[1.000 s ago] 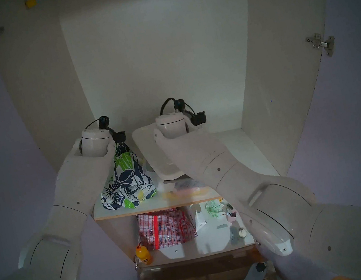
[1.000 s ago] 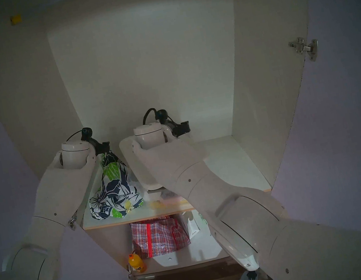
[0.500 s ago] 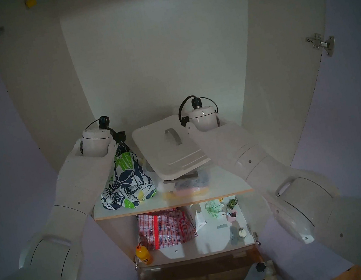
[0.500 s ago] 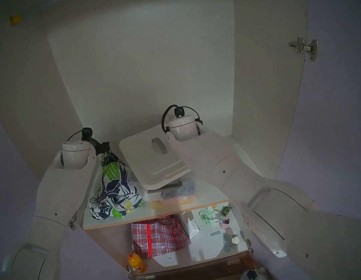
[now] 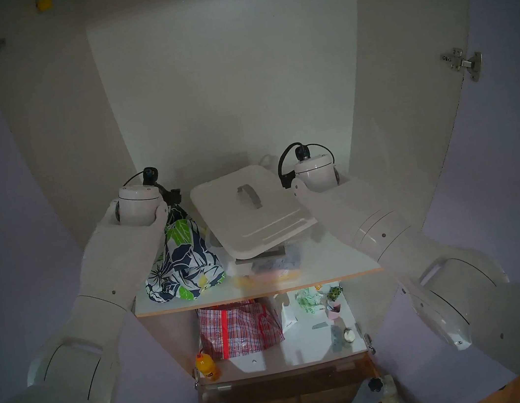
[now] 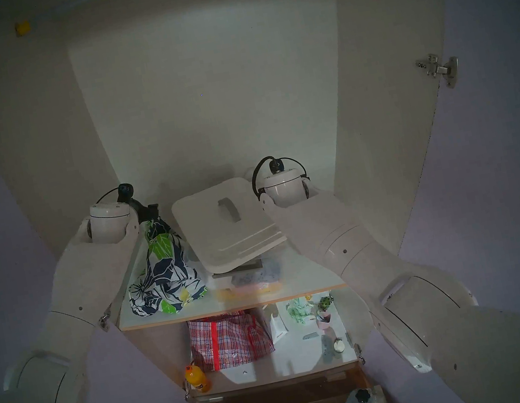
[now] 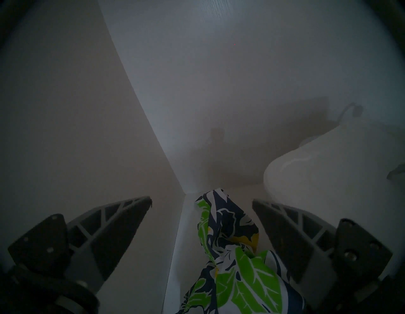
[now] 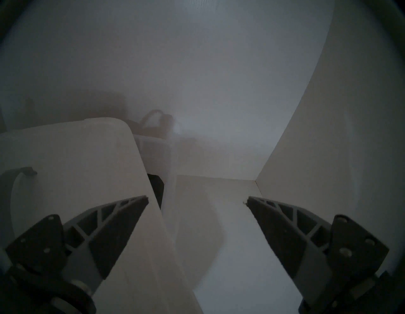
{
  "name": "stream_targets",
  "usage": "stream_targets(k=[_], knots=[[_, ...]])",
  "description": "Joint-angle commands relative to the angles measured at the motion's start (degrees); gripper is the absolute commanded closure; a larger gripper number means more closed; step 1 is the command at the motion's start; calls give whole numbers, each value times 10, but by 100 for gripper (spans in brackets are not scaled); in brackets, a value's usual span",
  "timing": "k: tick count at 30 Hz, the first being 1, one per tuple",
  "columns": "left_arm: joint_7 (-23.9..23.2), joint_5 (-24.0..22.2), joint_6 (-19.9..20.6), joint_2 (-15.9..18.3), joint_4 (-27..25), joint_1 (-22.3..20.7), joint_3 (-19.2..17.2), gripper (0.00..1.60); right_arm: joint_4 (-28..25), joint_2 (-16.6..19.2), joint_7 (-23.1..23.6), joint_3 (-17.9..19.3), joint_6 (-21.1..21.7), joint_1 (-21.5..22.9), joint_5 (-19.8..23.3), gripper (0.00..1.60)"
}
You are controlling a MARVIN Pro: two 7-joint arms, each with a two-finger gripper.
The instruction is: Take clothing out of the storage bin and put the lid back on the bin
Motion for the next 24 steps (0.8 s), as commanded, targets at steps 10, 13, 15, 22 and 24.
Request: stream_targets(k=[10, 13, 15, 22, 24], knots=[[-2, 0, -1, 1, -15, -18, -4, 0, -18, 15, -3, -25, 8, 2, -12, 0], [-2, 0, -1, 1, -15, -18, -4, 0, -25, 20, 0, -30, 8, -5, -13, 0], [-2, 0, -1, 1, -15, -18, -4, 0, -34, 23, -7, -34, 14, -10, -15, 0], [-2, 1, -1, 1, -15, -18, -4, 0, -81, 42, -26, -49, 49, -39, -20, 0], [-2, 1, -1, 1, -15, -18, -4, 0, -96, 48, -28, -51, 53, -52, -19, 0]])
